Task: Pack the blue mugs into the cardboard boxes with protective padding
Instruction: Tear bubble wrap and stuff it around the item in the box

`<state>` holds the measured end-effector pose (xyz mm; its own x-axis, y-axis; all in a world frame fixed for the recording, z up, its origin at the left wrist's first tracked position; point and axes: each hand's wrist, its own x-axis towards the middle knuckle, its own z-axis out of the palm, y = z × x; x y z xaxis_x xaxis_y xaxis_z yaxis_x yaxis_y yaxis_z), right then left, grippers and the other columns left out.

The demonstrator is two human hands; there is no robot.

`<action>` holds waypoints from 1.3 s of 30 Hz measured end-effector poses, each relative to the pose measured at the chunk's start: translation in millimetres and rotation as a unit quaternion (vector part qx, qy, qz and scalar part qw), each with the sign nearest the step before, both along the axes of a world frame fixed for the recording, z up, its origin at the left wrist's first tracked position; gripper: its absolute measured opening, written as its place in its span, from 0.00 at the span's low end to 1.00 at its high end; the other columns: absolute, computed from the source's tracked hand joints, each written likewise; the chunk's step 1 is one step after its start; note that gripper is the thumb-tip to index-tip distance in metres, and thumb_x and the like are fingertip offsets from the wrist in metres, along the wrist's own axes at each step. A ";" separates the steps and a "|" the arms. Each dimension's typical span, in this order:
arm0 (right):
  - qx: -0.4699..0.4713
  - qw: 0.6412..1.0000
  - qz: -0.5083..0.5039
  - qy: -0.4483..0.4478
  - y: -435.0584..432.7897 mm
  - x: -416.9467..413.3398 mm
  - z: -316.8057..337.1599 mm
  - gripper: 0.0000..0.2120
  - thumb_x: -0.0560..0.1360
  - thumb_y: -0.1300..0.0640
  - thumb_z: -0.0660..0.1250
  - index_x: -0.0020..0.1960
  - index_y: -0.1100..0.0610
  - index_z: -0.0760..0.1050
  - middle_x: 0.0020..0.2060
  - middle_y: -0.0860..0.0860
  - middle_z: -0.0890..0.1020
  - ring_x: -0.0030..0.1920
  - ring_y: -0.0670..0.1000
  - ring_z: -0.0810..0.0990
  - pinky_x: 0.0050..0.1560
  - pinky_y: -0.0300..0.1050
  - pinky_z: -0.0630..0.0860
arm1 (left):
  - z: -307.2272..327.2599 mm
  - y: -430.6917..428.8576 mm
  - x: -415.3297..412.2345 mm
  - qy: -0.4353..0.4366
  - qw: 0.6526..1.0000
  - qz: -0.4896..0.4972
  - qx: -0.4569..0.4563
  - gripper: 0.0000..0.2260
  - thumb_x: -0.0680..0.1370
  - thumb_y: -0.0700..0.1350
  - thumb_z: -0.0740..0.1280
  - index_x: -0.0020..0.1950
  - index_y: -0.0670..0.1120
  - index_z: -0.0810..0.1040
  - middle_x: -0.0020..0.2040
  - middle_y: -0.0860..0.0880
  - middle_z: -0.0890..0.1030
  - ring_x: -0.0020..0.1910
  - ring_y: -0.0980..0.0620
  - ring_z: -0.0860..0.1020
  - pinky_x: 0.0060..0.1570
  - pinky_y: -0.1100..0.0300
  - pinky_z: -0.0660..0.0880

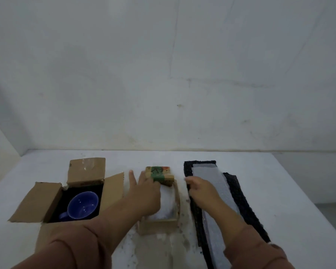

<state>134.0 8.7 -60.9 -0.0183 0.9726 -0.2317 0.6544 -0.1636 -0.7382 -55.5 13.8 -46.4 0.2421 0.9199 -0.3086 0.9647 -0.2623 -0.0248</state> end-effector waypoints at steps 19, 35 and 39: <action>-0.115 0.978 0.029 -0.172 -60.5 89.0 -68.4 0.14 0.80 0.60 0.54 0.55 0.59 0.77 0.59 0.56 0.77 0.59 0.51 0.75 0.59 0.35 0.66 | -55.4 -39.4 162.7 -0.495 0.693 0.420 -0.315 0.08 0.78 0.35 0.60 0.43 0.40 0.77 0.40 0.42 0.76 0.35 0.49 0.73 0.31 0.60 0.74; -0.073 0.912 -0.265 0.305 -42.9 121.6 -17.0 0.08 0.72 0.68 0.63 0.45 0.56 0.70 0.46 0.58 0.76 0.44 0.56 0.76 0.40 0.48 0.73 | -7.9 -14.6 141.8 -0.620 0.737 0.213 -0.166 0.12 0.69 0.37 0.69 0.35 0.49 0.67 0.33 0.50 0.71 0.31 0.53 0.69 0.31 0.59 0.65; 0.037 0.911 -0.175 0.371 -34.2 107.3 18.0 0.18 0.71 0.71 0.65 0.51 0.50 0.73 0.49 0.56 0.78 0.45 0.54 0.79 0.41 0.47 0.77 | 22.4 -8.8 112.2 -0.694 0.683 0.197 -0.113 0.19 0.72 0.32 0.69 0.56 0.50 0.69 0.48 0.43 0.80 0.43 0.49 0.79 0.37 0.61 0.76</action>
